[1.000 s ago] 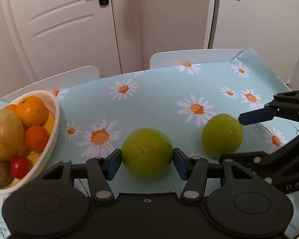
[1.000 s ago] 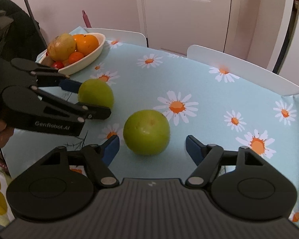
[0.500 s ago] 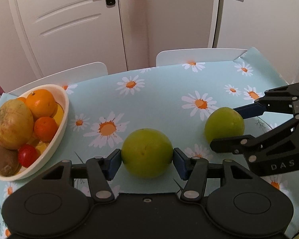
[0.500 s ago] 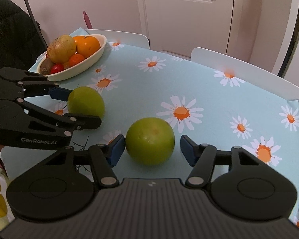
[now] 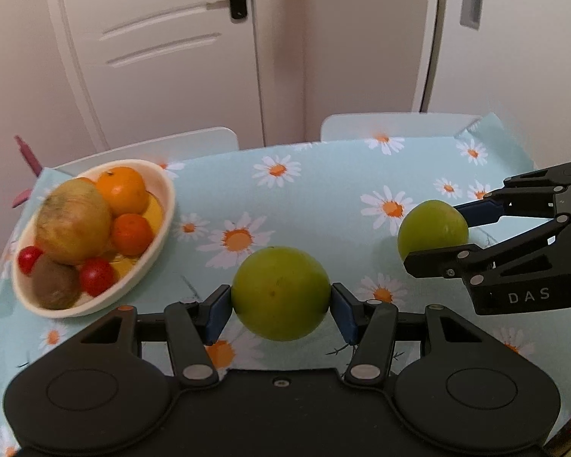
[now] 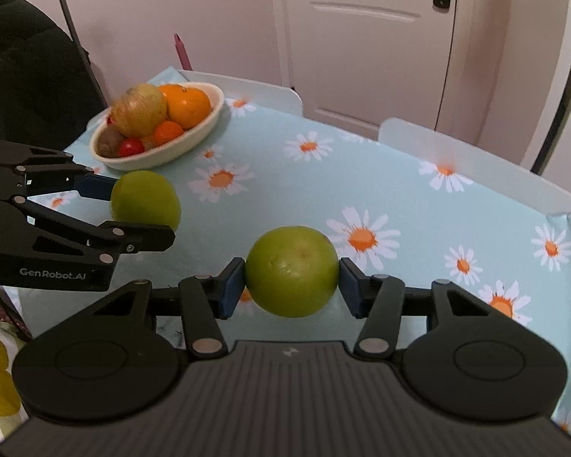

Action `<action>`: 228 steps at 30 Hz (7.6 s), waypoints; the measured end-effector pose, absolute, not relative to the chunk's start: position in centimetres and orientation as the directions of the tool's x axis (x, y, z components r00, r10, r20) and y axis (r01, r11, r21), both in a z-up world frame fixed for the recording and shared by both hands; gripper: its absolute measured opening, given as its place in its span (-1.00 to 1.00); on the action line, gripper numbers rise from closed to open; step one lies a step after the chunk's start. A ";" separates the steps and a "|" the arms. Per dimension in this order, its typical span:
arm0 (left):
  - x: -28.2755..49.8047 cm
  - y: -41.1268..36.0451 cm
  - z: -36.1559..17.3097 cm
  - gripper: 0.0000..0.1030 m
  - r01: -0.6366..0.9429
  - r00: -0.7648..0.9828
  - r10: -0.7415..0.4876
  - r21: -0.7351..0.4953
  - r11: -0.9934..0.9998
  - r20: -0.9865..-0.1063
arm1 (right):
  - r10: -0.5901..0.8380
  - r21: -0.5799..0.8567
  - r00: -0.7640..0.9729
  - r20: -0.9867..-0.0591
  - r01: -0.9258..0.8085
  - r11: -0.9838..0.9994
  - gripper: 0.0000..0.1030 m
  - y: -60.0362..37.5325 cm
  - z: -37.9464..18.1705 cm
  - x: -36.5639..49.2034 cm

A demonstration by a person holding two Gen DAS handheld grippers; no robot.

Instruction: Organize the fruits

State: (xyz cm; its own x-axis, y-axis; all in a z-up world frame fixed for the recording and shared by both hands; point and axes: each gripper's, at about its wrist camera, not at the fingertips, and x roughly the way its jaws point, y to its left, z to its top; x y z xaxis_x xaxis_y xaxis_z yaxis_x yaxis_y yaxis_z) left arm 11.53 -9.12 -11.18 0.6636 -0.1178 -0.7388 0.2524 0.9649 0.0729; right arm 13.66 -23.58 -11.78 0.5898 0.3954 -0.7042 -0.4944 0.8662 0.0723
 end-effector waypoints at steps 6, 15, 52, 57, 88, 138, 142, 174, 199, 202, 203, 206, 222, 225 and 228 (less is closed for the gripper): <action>10.2 -7.4 -8.3 0.17 0.176 0.693 -0.086 0.053 0.983 -0.716 | 0.422 0.082 0.598 -0.682 -0.511 0.856 0.32 -22.2 -8.9 13.5; 8.6 -3.6 -3.8 0.17 0.071 0.744 -0.022 0.045 0.996 -0.668 | 0.478 0.110 0.598 -0.643 -0.545 0.831 0.32 -18.9 -4.9 13.7; 23.1 14.2 -6.9 0.17 0.190 0.689 -0.100 0.046 0.981 -0.718 | 0.289 0.161 0.670 -0.683 -0.249 0.955 0.32 -4.1 -6.5 20.3; 24.6 14.3 -8.0 0.17 0.208 0.680 -0.110 0.047 0.977 -0.725 | 0.267 0.159 0.664 -0.698 -0.220 0.962 0.32 -3.6 -7.3 20.7; 23.9 14.6 -7.5 0.81 0.253 0.698 -0.175 0.010 0.968 -0.695 | 0.252 0.149 0.663 -0.705 -0.209 0.966 0.32 -2.8 -7.5 22.1; 8.4 5.9 0.6 0.85 0.151 0.811 -0.105 0.033 0.988 -0.576 | 0.191 0.105 0.774 -0.604 -0.160 0.982 0.87 -12.1 1.9 9.2; 6.1 4.5 1.6 0.85 0.133 0.832 -0.087 0.045 0.990 -0.548 | 0.131 0.091 0.790 -0.599 -0.095 0.991 1.00 -14.1 2.5 5.6; -0.9 -1.0 2.5 1.00 0.164 0.878 -0.085 0.129 0.978 -0.470 | -0.056 0.009 0.794 -0.605 0.077 0.997 1.00 -17.5 1.7 -2.3; -0.9 -0.7 2.3 1.00 0.161 0.871 -0.089 0.108 0.981 -0.483 | -0.062 0.007 0.787 -0.614 0.083 0.997 1.00 -17.6 1.5 -2.1; -0.7 -0.5 2.2 1.00 0.157 0.869 -0.087 0.104 0.982 -0.488 | -0.063 0.011 0.786 -0.615 0.088 0.996 1.00 -17.6 1.5 -2.1; -0.7 -0.5 2.2 1.00 0.156 0.869 -0.086 0.103 0.982 -0.488 | -0.063 0.011 0.786 -0.615 0.088 0.996 1.00 -17.6 1.5 -2.0; -0.7 -0.5 2.2 1.00 0.153 0.868 -0.085 0.100 0.983 -0.489 | -0.065 0.009 0.786 -0.614 0.089 0.996 1.00 -17.6 1.5 -2.0; -0.7 -0.5 2.2 1.00 0.152 0.872 -0.082 0.108 0.983 -0.482 | -0.061 0.015 0.787 -0.614 0.089 0.996 1.00 -17.6 1.5 -1.9; -0.6 -0.4 2.2 1.00 0.151 0.871 -0.083 0.102 0.983 -0.485 | -0.061 0.016 0.787 -0.614 0.090 0.996 1.00 -17.6 1.5 -1.9; -0.6 -0.4 2.1 1.00 0.150 0.872 -0.085 0.099 0.984 -0.482 | -0.061 0.016 0.787 -0.614 0.089 0.996 1.00 -17.6 1.5 -1.9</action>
